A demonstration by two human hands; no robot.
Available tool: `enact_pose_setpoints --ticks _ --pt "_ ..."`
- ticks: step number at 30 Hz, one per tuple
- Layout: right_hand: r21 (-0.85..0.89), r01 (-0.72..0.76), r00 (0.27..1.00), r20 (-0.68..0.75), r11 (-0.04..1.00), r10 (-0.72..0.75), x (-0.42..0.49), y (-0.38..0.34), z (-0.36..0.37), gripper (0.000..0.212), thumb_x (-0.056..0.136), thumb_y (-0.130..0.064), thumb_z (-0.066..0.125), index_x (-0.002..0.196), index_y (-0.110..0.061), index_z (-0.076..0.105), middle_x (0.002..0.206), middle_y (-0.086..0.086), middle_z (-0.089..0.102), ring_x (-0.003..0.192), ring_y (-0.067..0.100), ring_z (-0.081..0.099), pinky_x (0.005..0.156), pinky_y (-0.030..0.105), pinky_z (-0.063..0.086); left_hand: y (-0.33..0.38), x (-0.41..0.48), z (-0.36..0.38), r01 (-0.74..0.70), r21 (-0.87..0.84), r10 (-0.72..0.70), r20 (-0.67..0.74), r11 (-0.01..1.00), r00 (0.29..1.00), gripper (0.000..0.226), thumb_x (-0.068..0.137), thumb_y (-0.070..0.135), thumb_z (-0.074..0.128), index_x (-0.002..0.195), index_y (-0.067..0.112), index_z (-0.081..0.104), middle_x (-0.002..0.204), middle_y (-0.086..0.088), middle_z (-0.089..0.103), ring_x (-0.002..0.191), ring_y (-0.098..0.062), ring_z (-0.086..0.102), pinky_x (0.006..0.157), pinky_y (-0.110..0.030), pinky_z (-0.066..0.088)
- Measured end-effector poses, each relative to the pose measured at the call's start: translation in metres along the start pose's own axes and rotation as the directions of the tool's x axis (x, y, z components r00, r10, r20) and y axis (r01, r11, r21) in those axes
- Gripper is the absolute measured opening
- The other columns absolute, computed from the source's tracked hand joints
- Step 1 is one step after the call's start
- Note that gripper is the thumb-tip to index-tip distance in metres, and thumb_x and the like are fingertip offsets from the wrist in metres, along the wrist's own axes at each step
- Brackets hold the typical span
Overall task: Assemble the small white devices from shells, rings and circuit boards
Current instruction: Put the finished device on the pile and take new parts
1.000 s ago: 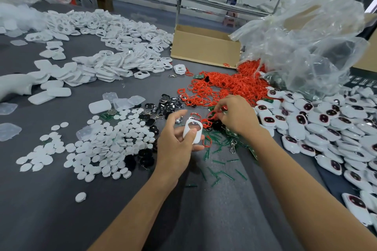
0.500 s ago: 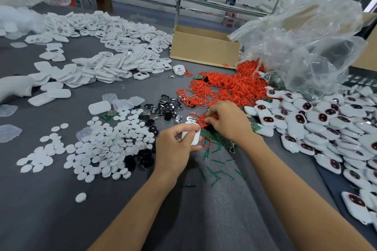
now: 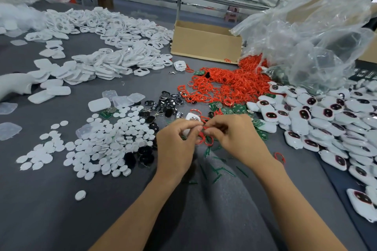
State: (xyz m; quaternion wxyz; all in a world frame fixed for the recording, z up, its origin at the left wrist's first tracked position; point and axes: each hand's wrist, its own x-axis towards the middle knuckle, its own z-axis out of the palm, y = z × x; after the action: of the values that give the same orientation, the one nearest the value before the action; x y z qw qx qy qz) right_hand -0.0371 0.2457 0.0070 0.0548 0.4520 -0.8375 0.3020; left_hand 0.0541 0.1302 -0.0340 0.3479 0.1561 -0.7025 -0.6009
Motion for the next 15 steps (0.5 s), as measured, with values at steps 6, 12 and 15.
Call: enact_pose_setpoints --ticks 6,12,15 --pt "0.141 -0.016 0.998 -0.058 0.99 0.025 -0.008 -0.002 0.001 0.01 0.081 -0.008 0.071 0.078 -0.017 0.074 0.063 -0.004 0.067 0.058 0.011 0.059 0.059 0.022 0.046 -0.001 -0.001 0.001 -0.085 0.161 0.088 -0.007 0.983 0.996 0.006 0.086 0.01 0.072 0.087 0.014 0.076 0.088 0.007 0.072 0.072 -0.016 0.071 0.071 -0.039 0.057" --pt "0.663 -0.086 0.994 0.011 0.744 0.105 -0.011 -0.008 0.007 0.025 0.078 0.004 0.072 0.097 -0.012 0.069 0.076 -0.003 0.068 0.069 0.007 0.063 0.066 0.019 0.051 0.008 0.003 0.001 0.259 -0.363 -0.264 0.035 0.895 0.964 0.012 0.092 0.003 0.062 0.084 0.006 0.071 0.074 -0.005 0.073 0.065 -0.014 0.07 0.059 -0.021 0.056" --pt "0.753 -0.058 0.992 -0.03 0.656 0.122 -0.01 -0.014 0.013 0.027 0.077 0.007 0.071 0.098 -0.01 0.069 0.081 0.0 0.07 0.074 0.01 0.064 0.071 0.021 0.053 0.011 0.003 -0.001 0.334 -0.531 -0.315 0.13 0.779 0.94 0.012 0.093 0.002 0.058 0.091 0.001 0.071 0.085 -0.012 0.074 0.076 -0.019 0.071 0.062 -0.023 0.057"
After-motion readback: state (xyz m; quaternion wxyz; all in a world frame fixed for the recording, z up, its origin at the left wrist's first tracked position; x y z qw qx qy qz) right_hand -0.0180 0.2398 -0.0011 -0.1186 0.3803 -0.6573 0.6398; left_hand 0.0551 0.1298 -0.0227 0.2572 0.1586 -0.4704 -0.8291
